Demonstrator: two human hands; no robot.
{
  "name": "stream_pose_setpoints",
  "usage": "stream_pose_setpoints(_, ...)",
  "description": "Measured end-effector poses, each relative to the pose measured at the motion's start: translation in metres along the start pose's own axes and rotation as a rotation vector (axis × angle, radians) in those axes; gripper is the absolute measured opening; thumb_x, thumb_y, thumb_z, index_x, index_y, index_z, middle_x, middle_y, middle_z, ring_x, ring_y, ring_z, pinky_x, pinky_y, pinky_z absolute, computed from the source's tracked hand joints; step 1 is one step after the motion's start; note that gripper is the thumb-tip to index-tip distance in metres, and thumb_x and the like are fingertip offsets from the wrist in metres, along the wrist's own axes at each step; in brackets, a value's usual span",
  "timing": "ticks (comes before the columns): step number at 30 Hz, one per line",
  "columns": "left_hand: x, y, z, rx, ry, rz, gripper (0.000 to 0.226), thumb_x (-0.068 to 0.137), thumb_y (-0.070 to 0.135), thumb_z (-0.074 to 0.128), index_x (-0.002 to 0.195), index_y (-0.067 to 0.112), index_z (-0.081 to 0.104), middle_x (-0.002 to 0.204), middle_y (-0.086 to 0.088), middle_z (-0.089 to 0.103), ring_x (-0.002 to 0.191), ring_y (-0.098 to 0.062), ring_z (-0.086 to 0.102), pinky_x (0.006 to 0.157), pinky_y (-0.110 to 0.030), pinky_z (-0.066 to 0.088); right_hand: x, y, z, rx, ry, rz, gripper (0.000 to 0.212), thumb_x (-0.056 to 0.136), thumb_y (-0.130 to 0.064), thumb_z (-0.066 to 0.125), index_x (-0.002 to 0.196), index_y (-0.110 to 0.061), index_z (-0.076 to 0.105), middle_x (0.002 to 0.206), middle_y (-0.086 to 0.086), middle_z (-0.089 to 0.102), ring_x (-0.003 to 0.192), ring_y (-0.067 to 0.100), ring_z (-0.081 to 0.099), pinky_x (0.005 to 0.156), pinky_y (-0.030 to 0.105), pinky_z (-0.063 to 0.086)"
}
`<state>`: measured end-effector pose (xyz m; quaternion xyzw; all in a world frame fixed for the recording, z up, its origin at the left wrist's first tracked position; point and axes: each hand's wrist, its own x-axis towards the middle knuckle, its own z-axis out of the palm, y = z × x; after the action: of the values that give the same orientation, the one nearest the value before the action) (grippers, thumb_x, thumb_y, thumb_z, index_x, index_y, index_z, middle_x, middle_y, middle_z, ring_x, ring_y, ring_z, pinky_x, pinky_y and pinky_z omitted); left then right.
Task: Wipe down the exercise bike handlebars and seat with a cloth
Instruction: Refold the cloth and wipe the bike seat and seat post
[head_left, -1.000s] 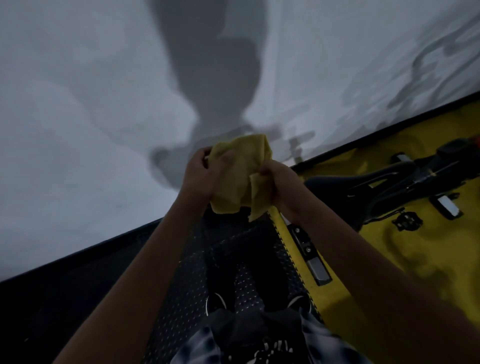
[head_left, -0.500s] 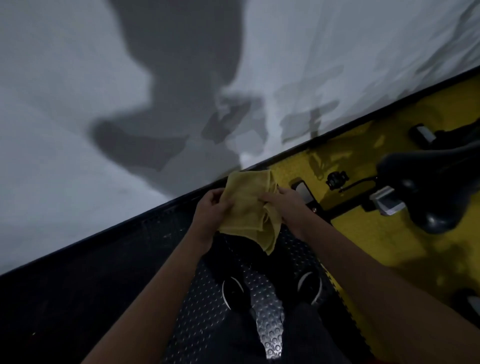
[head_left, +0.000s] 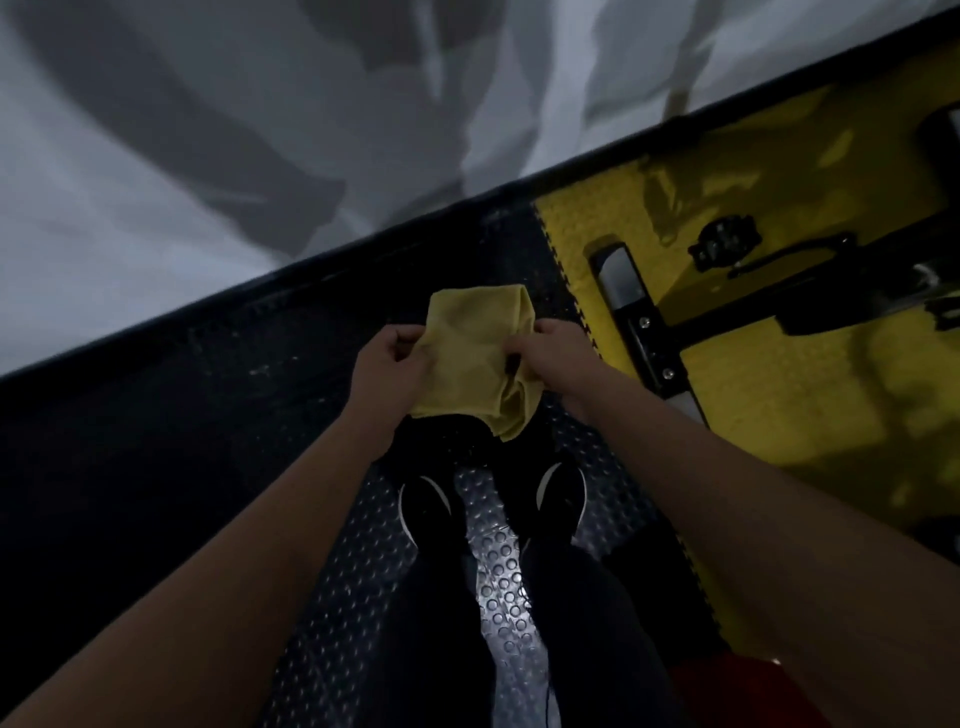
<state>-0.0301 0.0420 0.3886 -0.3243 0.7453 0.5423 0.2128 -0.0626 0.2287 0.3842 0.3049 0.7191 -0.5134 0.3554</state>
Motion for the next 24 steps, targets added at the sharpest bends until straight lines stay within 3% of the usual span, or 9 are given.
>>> stream_pose_setpoints(3, 0.037, -0.055, 0.028, 0.017, -0.012, -0.022, 0.021, 0.095, 0.018, 0.063, 0.114, 0.027, 0.066, 0.105, 0.011, 0.065, 0.098, -0.012, 0.063, 0.083, -0.032, 0.056, 0.055, 0.048, 0.009, -0.052, -0.008, 0.054, 0.026, 0.085, -0.017, 0.067, 0.107, -0.004, 0.069, 0.108, 0.018, 0.071, 0.099, 0.034, 0.069, 0.089, 0.052, 0.057)
stream_pose_setpoints(8, 0.102, -0.137, 0.062, 0.104, -0.008, -0.037, 0.02, 0.094, 0.02, 0.065, 0.112, 0.028, 0.068, 0.102, 0.014, 0.063, 0.097, -0.012, 0.062, 0.082, -0.033, 0.054, 0.135, 0.118, 0.03, -0.098, -0.07, 0.108, 0.015, 0.086, -0.019, 0.072, 0.098, -0.01, 0.071, 0.106, 0.014, 0.073, 0.098, 0.03, 0.071, 0.09, 0.05, 0.06)
stream_pose_setpoints(11, 0.142, -0.166, 0.075, 0.167, 0.01, -0.027, 0.016, 0.095, 0.021, 0.065, 0.107, 0.031, 0.066, 0.096, 0.018, 0.06, 0.089, -0.007, 0.058, 0.072, -0.024, 0.047, 0.176, 0.137, 0.043, -0.105, -0.08, 0.091, 0.003, 0.089, -0.018, 0.071, 0.088, -0.02, 0.069, 0.105, 0.011, 0.072, 0.1, 0.028, 0.07, 0.092, 0.046, 0.059)
stream_pose_setpoints(17, 0.209, -0.206, 0.094, 0.22, -0.001, -0.026, 0.024, 0.093, 0.022, 0.065, 0.117, 0.024, 0.068, 0.101, 0.007, 0.064, 0.094, -0.014, 0.063, 0.081, -0.032, 0.053, 0.249, 0.159, 0.066, -0.176, -0.082, 0.05, 0.01, 0.089, -0.019, 0.072, 0.083, -0.023, 0.066, 0.106, 0.009, 0.072, 0.102, 0.027, 0.068, 0.094, 0.047, 0.058)
stream_pose_setpoints(24, 0.252, -0.25, 0.119, 0.225, -0.01, -0.068, 0.023, 0.094, 0.019, 0.063, 0.117, 0.022, 0.067, 0.103, 0.004, 0.066, 0.097, -0.016, 0.064, 0.078, -0.03, 0.052, 0.305, 0.187, 0.077, -0.238, -0.07, 0.029, 0.016, 0.088, -0.015, 0.071, 0.104, -0.018, 0.069, 0.11, 0.009, 0.071, 0.102, 0.026, 0.069, 0.093, 0.045, 0.058)
